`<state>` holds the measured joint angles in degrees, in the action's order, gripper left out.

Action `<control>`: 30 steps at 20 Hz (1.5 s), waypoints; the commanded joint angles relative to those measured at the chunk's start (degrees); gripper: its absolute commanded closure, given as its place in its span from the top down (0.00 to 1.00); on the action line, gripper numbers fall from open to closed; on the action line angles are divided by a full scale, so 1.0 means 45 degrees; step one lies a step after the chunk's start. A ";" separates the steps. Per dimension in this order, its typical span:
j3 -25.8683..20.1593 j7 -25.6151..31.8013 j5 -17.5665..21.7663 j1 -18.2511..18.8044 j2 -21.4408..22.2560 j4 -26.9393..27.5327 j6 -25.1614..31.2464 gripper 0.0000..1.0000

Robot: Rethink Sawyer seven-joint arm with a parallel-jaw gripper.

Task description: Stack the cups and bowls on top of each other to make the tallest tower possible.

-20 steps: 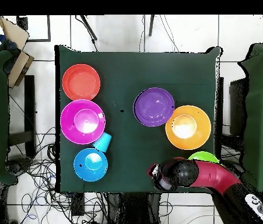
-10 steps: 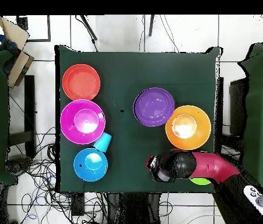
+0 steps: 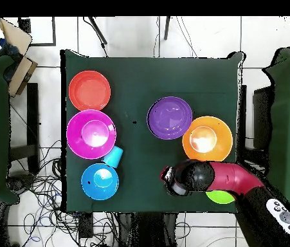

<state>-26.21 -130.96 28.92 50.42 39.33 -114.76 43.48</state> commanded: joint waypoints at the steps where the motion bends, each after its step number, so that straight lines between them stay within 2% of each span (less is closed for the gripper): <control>1: -0.0861 0.2274 0.0106 -0.0495 -0.0389 0.0701 0.1325 0.00; 5: -0.0925 0.2132 -0.0026 -0.0513 -0.0264 0.0523 0.1308 0.00; 10: -0.0926 0.2329 0.0035 -0.0452 -0.0942 0.0894 0.1367 0.00; 11: -0.0904 0.2393 0.0159 -0.0434 -0.0845 0.0864 0.1309 0.00; 15: -0.0616 0.2372 0.0499 -0.0441 -0.1481 0.1262 0.1121 0.00; 20: -0.0772 0.2559 0.0063 -0.0264 -0.1796 0.1235 0.1720 0.00; 21: -0.0830 0.2632 -0.0044 -0.0207 -0.1871 0.1260 0.1866 1.00; 25: -0.0549 0.1697 -0.0108 -0.0638 -0.1216 0.1286 0.1900 1.00; 30: -0.0435 0.0875 0.0099 -0.0892 -0.0771 0.1111 0.1053 1.00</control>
<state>-26.70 -130.96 28.93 49.38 35.80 -113.31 47.63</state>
